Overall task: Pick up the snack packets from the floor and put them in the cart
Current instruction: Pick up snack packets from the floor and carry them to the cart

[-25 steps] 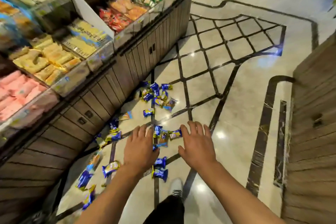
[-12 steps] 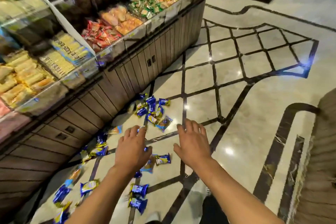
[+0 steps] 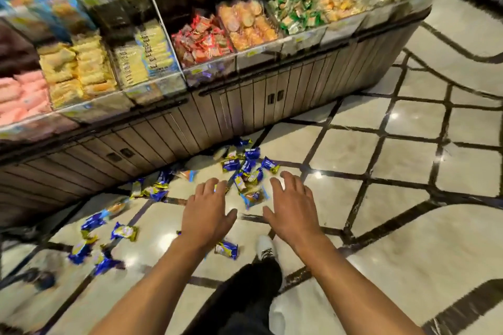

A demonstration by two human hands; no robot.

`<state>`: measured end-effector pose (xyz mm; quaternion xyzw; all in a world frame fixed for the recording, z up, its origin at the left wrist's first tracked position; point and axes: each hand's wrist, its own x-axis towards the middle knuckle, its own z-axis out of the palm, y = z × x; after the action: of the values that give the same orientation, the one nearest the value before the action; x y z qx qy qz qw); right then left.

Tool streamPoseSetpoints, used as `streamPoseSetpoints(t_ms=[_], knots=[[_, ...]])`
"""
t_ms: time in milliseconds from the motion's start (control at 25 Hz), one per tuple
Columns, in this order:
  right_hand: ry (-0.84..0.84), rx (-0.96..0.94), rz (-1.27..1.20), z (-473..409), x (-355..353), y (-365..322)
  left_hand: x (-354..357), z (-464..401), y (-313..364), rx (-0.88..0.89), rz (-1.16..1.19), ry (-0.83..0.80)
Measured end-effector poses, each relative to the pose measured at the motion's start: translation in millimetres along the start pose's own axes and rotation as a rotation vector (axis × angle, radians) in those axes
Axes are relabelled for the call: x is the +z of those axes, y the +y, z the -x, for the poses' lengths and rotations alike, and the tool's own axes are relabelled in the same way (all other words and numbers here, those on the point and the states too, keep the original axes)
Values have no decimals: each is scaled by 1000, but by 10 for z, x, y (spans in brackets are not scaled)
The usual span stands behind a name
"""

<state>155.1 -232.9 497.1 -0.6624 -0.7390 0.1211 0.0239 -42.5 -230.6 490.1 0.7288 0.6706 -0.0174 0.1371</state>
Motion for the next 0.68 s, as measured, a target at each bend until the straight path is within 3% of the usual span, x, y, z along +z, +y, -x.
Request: streamPoseSetpoints(t_ms=[240,680], knots=[[-128,-82,8,-1173,-64,433,121,-1062,280,-165,114,-35],[-251,-307,16,-3032,-133,1245,105,-2648,909,-316,80,-76]])
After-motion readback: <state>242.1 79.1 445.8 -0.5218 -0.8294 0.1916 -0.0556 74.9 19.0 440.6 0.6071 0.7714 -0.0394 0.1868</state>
